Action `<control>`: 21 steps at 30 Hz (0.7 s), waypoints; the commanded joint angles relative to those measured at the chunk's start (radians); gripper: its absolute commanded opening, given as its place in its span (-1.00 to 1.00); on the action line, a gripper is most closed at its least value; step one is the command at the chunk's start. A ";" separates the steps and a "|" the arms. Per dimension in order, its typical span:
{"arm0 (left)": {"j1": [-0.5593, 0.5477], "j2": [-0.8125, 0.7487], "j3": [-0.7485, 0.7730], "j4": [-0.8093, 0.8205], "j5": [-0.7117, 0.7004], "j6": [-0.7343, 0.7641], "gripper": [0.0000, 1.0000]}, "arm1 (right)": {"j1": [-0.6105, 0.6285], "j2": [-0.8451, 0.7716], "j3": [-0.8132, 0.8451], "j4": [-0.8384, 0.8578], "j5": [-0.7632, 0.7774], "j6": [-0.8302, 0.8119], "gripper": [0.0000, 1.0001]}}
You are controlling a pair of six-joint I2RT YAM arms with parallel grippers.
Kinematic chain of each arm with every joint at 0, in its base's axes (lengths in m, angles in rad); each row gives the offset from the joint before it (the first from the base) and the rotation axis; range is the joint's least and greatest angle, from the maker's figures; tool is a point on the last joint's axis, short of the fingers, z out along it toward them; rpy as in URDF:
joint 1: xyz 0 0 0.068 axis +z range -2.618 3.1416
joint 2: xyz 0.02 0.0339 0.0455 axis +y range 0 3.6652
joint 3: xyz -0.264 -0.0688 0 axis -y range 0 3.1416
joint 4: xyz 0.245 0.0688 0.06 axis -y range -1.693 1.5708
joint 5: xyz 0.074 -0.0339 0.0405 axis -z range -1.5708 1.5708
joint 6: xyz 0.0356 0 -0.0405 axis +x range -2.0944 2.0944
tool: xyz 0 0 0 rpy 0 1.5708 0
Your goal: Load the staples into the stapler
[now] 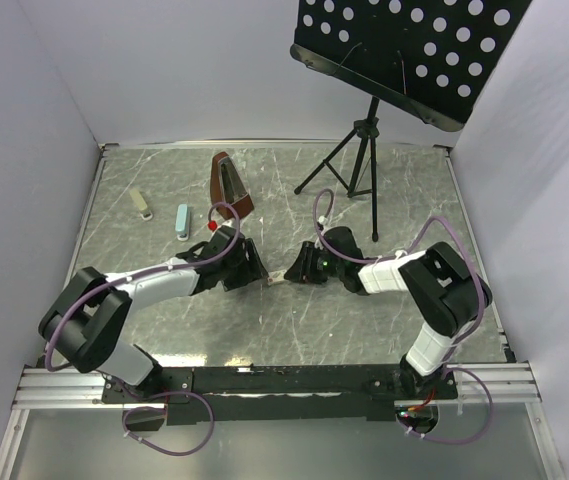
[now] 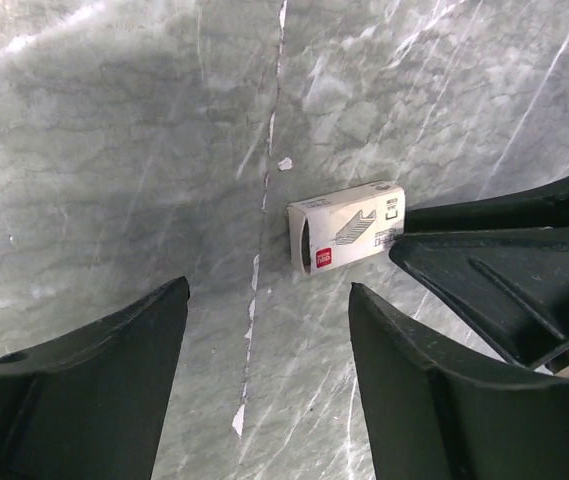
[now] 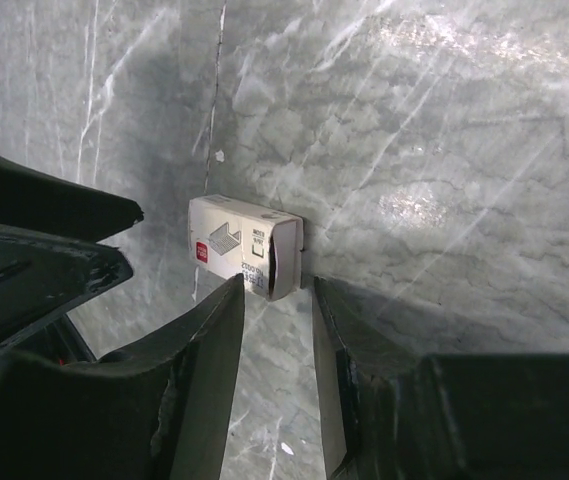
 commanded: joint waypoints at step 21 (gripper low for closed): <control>-0.017 0.050 0.037 0.057 0.032 -0.005 0.14 | -0.017 0.061 0.061 0.089 -0.059 -0.002 -0.54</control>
